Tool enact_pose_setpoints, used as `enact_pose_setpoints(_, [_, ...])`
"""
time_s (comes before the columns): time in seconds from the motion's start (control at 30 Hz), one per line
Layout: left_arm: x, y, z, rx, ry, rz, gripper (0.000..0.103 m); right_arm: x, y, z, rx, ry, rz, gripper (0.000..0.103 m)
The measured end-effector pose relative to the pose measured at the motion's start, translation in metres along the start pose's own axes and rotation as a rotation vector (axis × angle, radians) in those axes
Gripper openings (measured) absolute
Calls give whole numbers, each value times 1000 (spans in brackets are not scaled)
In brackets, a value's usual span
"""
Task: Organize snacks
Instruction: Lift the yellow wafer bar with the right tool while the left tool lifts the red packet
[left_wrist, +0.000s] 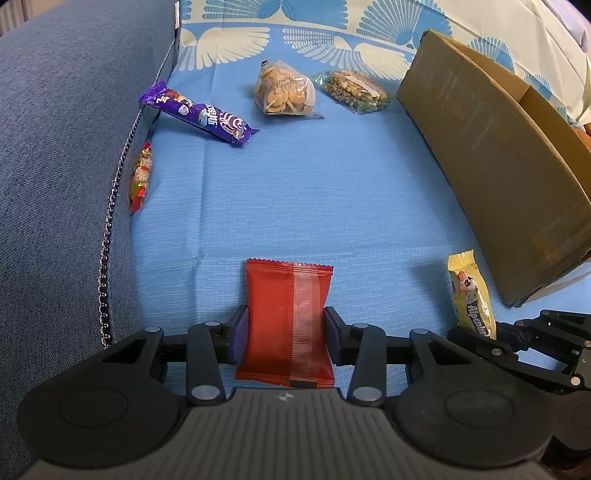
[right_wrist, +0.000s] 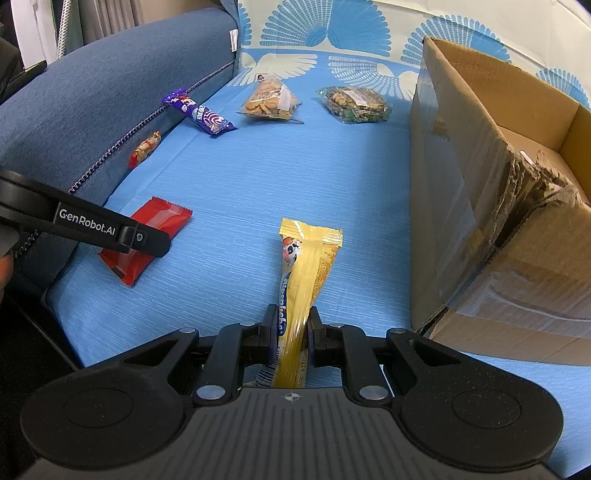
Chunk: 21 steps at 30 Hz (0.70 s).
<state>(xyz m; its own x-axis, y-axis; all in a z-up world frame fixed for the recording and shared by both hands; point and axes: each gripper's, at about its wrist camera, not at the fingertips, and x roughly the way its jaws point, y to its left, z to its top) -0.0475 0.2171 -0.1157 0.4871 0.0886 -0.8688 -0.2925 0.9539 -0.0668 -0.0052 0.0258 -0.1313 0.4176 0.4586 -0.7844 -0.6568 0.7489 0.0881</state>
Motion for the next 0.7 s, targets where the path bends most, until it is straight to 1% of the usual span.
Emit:
enact_pose_setpoints(0.23, [-3, -1, 0, -7, -12, -4, 45, -4, 1, 0, -18, -21, -10, 14])
enact_pose_setpoints(0.57, [-18, 4, -2, -42, -86, -33, 45, -22, 3, 9, -16, -118, 0, 14])
enact_pose_setpoints(0.7, [-19, 7, -1, -57, -91, -23, 45, -29, 6, 13, -24, -153, 12, 14])
